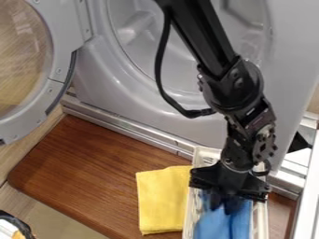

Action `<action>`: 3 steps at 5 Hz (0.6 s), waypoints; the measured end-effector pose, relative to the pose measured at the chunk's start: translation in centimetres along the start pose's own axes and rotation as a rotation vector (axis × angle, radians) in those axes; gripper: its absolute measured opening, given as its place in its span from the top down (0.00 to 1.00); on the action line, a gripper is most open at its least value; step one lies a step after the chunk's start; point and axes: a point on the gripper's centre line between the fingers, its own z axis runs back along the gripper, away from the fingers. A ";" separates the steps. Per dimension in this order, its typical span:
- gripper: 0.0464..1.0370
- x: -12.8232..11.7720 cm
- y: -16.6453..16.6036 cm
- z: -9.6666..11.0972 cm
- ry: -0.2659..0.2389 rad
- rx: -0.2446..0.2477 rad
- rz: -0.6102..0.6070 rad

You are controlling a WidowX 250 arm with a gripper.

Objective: Remove the blue cloth from the basket and put it in the washer

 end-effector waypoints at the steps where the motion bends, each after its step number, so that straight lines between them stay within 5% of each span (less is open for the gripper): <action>1: 0.96 -0.1 0.1 0.0 0.008 0.009 -0.005; 3: 0.96 -0.1 -0.3 1.3 -0.013 -0.002 -0.014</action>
